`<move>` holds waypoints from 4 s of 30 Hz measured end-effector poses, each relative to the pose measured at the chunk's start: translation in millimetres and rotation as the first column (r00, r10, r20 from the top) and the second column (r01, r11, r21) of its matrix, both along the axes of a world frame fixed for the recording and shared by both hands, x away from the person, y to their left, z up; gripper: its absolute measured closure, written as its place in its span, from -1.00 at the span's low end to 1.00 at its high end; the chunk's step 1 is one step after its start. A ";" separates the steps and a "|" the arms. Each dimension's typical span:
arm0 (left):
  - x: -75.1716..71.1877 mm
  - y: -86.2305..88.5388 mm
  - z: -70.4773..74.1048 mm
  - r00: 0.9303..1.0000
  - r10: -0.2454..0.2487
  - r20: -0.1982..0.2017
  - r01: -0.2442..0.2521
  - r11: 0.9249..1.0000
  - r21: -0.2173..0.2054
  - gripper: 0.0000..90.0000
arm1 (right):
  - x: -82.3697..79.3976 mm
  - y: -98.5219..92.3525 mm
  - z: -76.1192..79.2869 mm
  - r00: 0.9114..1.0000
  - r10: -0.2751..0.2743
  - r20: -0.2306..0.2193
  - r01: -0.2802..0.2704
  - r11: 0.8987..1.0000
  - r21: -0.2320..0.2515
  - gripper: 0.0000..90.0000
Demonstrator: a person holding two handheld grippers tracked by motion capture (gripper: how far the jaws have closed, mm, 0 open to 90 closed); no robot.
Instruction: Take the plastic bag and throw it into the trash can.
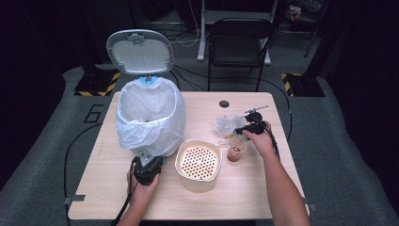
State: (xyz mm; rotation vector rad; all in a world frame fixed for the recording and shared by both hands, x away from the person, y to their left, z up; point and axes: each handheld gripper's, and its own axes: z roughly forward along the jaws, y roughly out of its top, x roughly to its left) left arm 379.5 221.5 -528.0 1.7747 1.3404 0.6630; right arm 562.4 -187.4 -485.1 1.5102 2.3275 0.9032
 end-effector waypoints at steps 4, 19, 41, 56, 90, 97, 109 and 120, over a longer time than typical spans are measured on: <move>0.1 -0.1 -0.2 1.000 0.001 0.003 -0.001 1.000 0.000 0.50 | -1.8 -4.5 -0.2 1.000 0.010 0.004 -0.010 1.000 0.002 0.57; -0.1 -0.6 -0.3 1.000 0.003 0.003 -0.003 1.000 -0.004 0.50 | -9.8 -11.5 23.8 0.993 -0.025 0.113 0.018 0.998 0.056 0.92; -0.3 1.0 0.7 1.000 -0.013 -0.009 0.013 1.000 0.009 0.50 | -25.9 -15.0 108.9 0.978 -0.017 0.209 -0.010 0.992 0.125 0.93; 0.1 -1.4 -0.6 1.000 0.004 0.010 -0.004 1.000 -0.020 0.50 | -56.1 -10.9 167.9 0.952 0.050 0.303 -0.096 0.986 0.139 0.93; 0.7 2.4 0.9 1.000 -0.015 0.009 0.015 0.999 0.033 0.50 | -84.5 90.4 259.3 0.868 0.290 0.404 -0.380 0.911 0.163 0.93; 1.3 3.7 1.1 1.000 -0.021 0.015 0.020 0.999 0.045 0.50 | -84.4 116.6 263.3 0.849 0.332 0.410 -0.422 0.894 0.150 0.93; 0.7 3.5 1.8 1.000 -0.022 -0.001 0.022 0.999 0.035 0.50 | -73.7 157.0 259.8 0.840 0.370 0.398 -0.458 0.876 0.153 0.92; 1.0 4.3 2.0 1.000 -0.025 0.003 0.024 0.999 0.044 0.50 | -68.5 182.4 262.6 0.838 0.362 0.409 -0.455 0.876 0.157 0.92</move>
